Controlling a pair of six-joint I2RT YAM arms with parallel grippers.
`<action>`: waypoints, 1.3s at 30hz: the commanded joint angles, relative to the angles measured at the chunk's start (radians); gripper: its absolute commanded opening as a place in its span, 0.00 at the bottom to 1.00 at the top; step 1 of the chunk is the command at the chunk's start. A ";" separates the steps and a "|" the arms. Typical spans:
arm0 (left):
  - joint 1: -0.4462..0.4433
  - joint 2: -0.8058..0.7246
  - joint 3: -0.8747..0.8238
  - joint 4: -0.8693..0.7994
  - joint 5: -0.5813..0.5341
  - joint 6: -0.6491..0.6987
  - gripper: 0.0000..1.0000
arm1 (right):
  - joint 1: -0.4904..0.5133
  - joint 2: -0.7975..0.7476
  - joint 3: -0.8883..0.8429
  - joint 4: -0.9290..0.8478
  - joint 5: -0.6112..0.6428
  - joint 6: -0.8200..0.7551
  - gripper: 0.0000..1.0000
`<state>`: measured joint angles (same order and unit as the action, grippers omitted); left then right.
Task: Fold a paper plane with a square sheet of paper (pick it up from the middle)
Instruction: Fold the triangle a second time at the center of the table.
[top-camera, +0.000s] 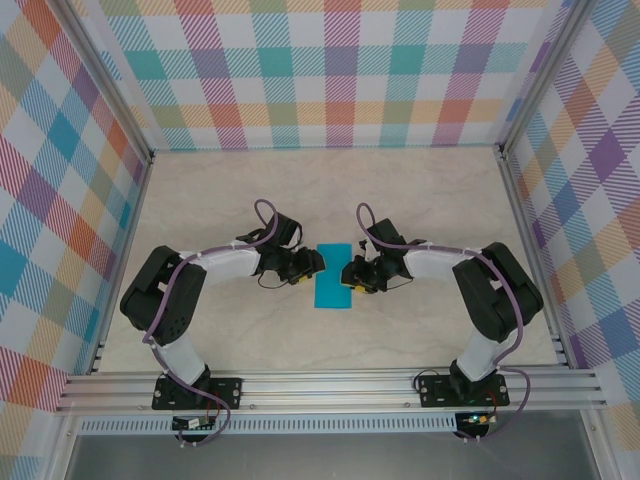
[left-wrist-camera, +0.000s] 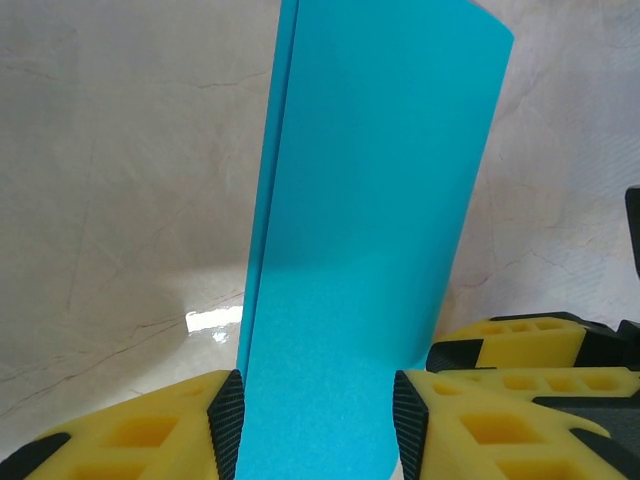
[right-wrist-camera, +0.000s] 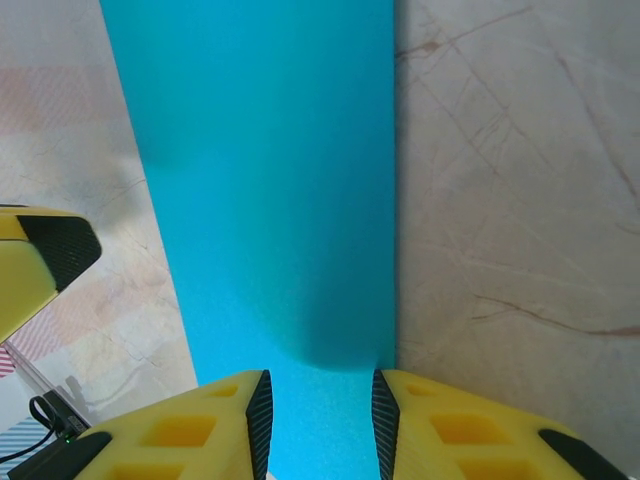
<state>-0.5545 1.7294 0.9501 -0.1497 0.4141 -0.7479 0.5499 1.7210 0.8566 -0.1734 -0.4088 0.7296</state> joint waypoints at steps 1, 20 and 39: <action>0.006 0.013 0.000 0.016 0.032 -0.012 0.46 | -0.005 0.019 -0.022 0.025 -0.022 0.014 0.34; -0.001 0.051 0.015 0.012 0.054 -0.014 0.48 | -0.028 0.014 -0.066 0.044 -0.026 0.027 0.33; -0.021 0.097 0.040 0.019 0.075 -0.007 0.49 | -0.039 -0.011 -0.083 0.036 -0.019 0.033 0.32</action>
<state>-0.5625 1.8030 0.9676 -0.1280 0.4614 -0.7593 0.5186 1.7180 0.8005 -0.0963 -0.4541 0.7521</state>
